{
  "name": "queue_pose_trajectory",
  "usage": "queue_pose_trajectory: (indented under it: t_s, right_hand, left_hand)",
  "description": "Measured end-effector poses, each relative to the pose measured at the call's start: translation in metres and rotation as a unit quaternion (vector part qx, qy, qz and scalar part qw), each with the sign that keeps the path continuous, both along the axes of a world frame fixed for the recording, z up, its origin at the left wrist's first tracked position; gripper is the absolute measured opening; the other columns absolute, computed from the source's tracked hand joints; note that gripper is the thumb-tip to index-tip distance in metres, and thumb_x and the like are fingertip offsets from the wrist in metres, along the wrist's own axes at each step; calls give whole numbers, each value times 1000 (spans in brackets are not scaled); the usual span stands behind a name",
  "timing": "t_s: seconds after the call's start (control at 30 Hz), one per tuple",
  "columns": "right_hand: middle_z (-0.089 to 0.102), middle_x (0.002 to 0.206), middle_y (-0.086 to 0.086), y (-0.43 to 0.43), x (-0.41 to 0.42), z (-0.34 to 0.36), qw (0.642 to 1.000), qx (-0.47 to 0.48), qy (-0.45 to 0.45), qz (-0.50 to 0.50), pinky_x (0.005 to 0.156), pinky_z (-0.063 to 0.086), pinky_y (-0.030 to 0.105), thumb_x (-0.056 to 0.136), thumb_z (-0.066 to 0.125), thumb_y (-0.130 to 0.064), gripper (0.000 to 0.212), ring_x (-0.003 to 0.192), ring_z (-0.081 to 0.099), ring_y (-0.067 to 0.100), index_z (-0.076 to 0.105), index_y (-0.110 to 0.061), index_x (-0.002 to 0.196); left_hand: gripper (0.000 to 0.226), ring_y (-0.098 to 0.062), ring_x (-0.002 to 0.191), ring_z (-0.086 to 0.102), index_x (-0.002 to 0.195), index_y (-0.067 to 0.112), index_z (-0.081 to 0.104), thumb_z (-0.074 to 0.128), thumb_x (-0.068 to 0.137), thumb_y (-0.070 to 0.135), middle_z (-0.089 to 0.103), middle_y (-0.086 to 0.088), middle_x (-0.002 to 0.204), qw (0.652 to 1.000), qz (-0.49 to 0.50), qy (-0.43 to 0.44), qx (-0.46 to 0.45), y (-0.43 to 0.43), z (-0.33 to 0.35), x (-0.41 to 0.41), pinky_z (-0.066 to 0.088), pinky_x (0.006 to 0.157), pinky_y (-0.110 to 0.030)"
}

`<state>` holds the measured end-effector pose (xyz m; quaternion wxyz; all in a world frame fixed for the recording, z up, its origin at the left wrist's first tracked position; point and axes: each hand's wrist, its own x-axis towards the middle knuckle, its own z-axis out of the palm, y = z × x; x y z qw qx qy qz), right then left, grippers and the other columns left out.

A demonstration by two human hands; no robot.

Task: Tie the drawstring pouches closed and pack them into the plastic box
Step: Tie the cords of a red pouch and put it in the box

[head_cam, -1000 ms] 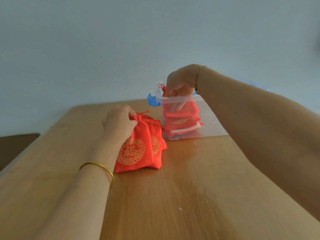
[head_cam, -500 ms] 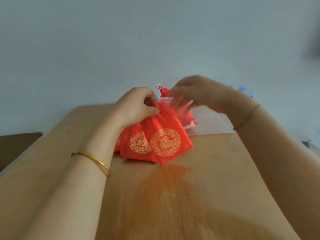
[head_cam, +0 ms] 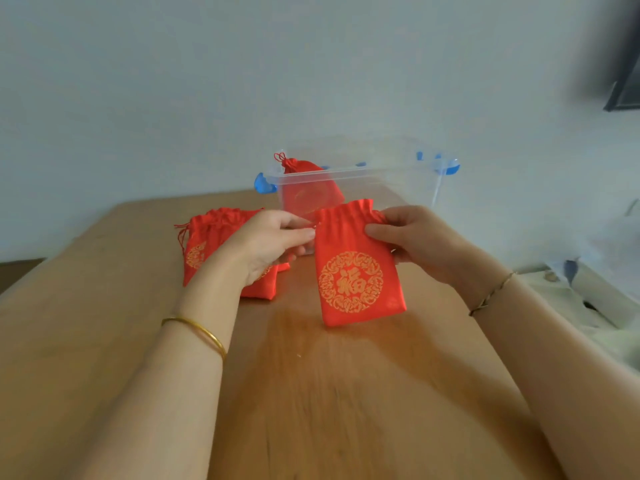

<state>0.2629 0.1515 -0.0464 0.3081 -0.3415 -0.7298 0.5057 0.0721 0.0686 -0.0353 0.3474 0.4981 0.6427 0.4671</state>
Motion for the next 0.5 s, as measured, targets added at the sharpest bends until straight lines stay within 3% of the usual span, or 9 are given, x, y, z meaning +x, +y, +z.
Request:
queue_pose_trajectory:
  t_s: [0.23,0.37,0.5]
  right_hand:
    - [64,65,-4,5,5,-7,999,-50,16,7,68,53,26,94,51,-14,16,57,59,6,64,-12,85]
    - [65,79,12,4,7,-8,999,-6,-44,15,59,54,21,97,44,-8,20,59,63,12,63,-3,99]
    - [68,80,18,4,9,-6,998,13,-61,15,55,54,22,97,42,-8,13,61,66,19,54,-3,101]
  left_hand:
    - [9,-6,60,49,91,8,66,58,89,9,62,-1,76,997,45,62,3,8,-7,-6,45,62,-21]
    - [8,-9,59,48,88,9,68,61,87,12,58,-2,70,992,65,108,9,8,-8,-11,44,61,-21]
    - [6,-10,58,48,83,13,69,65,85,17,55,-1,66,992,90,83,-1,6,-8,-21,44,60,-23]
